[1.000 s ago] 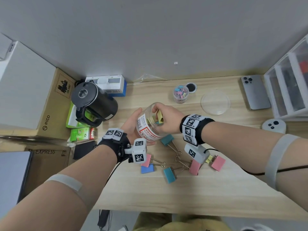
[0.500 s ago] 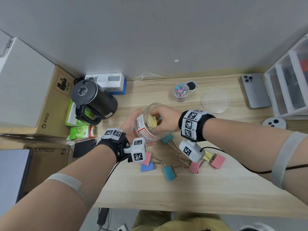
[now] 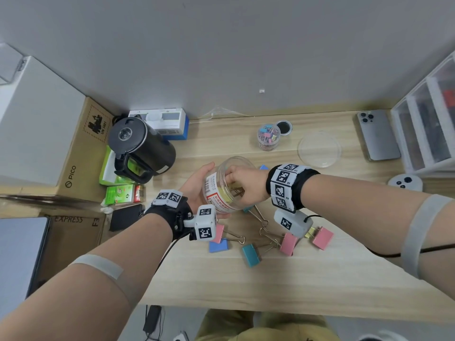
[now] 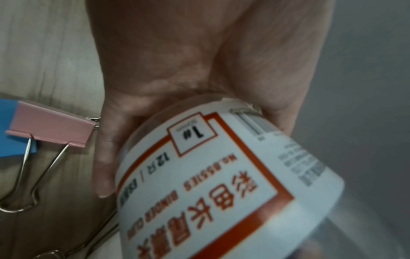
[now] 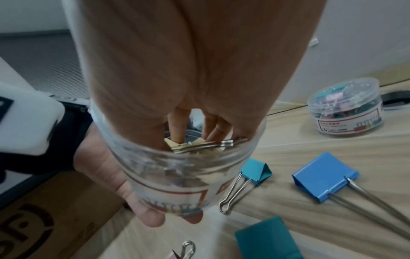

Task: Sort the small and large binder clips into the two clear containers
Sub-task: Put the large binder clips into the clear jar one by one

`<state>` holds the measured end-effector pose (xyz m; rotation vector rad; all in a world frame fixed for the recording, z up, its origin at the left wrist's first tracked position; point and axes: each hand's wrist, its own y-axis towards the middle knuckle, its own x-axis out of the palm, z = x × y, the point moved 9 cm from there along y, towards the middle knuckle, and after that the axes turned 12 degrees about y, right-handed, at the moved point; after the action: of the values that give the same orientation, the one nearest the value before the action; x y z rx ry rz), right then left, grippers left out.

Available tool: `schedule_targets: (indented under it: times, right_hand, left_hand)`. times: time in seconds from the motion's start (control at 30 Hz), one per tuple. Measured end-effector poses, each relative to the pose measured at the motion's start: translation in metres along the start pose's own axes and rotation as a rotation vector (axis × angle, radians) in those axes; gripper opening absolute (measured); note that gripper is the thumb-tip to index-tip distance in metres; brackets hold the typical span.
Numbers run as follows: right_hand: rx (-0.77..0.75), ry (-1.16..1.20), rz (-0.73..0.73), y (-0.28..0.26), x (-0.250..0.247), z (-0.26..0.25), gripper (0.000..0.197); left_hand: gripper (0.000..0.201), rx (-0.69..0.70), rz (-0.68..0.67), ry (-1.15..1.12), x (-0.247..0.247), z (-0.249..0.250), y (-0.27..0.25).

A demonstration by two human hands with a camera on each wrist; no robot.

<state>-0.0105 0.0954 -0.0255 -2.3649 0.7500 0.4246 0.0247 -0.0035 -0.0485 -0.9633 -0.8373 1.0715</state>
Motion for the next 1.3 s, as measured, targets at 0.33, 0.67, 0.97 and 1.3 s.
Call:
schedule_targets:
  times: [0.33,0.67,0.97,1.3]
  right_hand:
    - [-0.195,0.213,0.401,-0.012,-0.026,-0.004,0.045]
    - [-0.170,0.223,0.433,-0.041,-0.041,-0.003,0.026]
    - [0.370,0.205,0.608,-0.086,-0.062,0.107,0.013]
    - [0.714,-0.148,-0.092,-0.119,0.033,0.176,0.050]
  left_hand:
    - [0.078,0.029,0.001,-0.004,0.000,0.008,-0.005]
    - [0.076,0.033,0.036,0.013,0.000,-0.001,0.002]
    - [0.078,0.009,0.073,0.006,-0.003,-0.006,0.006]
    - [0.068,-0.012,0.033,0.025,0.007,-0.018,0.014]
